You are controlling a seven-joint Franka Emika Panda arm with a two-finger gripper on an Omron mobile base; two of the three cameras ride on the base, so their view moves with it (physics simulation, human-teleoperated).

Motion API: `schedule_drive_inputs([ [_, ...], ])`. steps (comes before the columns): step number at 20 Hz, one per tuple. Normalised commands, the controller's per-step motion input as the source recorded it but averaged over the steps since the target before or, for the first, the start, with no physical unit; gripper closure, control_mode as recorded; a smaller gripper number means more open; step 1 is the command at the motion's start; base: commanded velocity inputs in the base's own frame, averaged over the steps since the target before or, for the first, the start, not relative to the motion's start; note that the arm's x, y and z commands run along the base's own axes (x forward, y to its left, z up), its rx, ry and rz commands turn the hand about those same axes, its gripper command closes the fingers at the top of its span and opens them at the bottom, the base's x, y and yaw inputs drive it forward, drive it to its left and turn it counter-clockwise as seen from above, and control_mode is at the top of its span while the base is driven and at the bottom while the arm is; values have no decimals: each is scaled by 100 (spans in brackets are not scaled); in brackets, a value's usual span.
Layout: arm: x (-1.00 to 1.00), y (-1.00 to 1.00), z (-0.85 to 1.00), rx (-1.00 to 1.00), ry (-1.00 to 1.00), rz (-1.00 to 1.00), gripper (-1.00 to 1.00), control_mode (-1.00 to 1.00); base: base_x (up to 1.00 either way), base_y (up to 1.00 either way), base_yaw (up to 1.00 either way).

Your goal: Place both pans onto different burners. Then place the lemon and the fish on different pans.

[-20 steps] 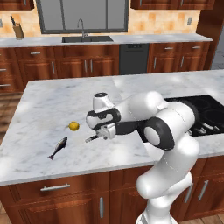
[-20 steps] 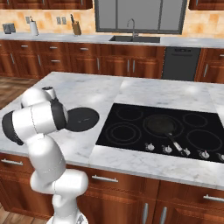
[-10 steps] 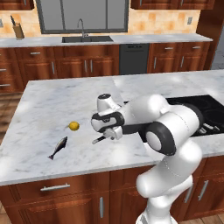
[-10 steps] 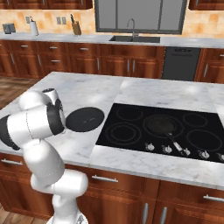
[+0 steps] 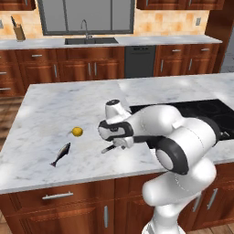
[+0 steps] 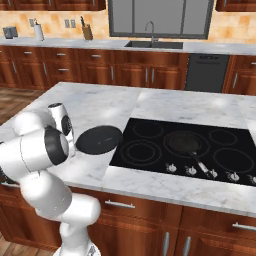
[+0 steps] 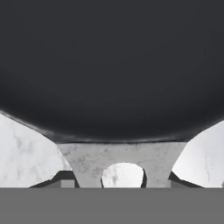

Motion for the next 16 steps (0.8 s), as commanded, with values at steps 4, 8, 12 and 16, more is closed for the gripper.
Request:
schedule_drive_inputs([
  [4, -34, -39, 0, 0, 0, 0, 100, -100, 0, 0, 0],
  [8, -16, -47, 0, 0, 0, 0, 100, -100, 0, 0, 0],
  [12, 0, -47, -1, 0, 0, 0, 100, -100, 0, 0, 0],
  [16, 0, -42, -6, 0, 2, 0, 100, -100, 0, 0, 0],
])
